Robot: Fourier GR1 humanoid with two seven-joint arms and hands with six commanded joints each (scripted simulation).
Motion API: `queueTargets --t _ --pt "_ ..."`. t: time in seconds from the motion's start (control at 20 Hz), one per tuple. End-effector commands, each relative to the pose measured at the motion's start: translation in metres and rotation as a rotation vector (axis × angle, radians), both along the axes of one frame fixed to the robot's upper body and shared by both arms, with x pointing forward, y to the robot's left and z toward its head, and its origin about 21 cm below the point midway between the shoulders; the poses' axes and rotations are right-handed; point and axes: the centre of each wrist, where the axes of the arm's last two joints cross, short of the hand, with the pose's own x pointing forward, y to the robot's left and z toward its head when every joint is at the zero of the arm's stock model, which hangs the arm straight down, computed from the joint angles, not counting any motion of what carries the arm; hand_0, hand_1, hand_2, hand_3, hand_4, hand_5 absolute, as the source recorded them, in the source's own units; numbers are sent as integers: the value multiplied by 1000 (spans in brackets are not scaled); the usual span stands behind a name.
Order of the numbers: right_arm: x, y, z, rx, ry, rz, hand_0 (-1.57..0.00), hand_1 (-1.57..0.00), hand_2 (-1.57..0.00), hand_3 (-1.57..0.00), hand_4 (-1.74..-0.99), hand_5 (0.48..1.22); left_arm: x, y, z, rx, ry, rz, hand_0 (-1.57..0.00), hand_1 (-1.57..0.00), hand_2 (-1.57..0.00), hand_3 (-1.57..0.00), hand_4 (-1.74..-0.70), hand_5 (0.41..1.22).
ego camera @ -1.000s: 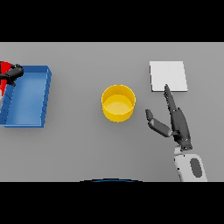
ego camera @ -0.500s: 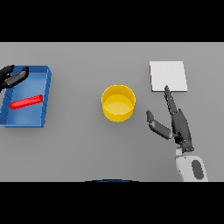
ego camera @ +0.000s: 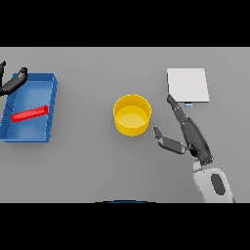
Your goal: Pick up the red beaker and tilt it to pour out 1 green nut into yellow bowl. Pick up the yellow bowl and place it on the metallic measuring scale.
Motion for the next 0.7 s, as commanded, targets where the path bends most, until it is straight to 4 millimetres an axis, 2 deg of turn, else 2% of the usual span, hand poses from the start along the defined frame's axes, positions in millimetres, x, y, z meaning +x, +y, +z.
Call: queueTargets --t 0.0,0.15,0.35,0.5,0.65 --pt "3 -3 6 -78 -1 43 1 1 1 1 -1172 728 3 -3 0 -10 -2 -2 -17 -15 -14 -12 -713 683" --pt "24 7 25 -388 -25 152 1 1 1 1 -1216 704 4 -4 0 -35 -17 -8 -8 -7 -7 -6 -720 667" --pt "47 22 42 -694 -126 358 1 1 1 1 -1232 702 3 -5 -1 -47 -9 -22 -3 -2 -2 -2 -715 669" --pt "59 30 45 -847 -148 478 1 1 1 1 -1216 706 0 -5 -3 -55 -10 -19 -1 -1 -1 0 -713 680" --pt "72 47 49 -950 -157 566 1 1 1 1 -1212 705 -1 -4 -3 -65 -7 -21 0 0 0 0 -719 684"
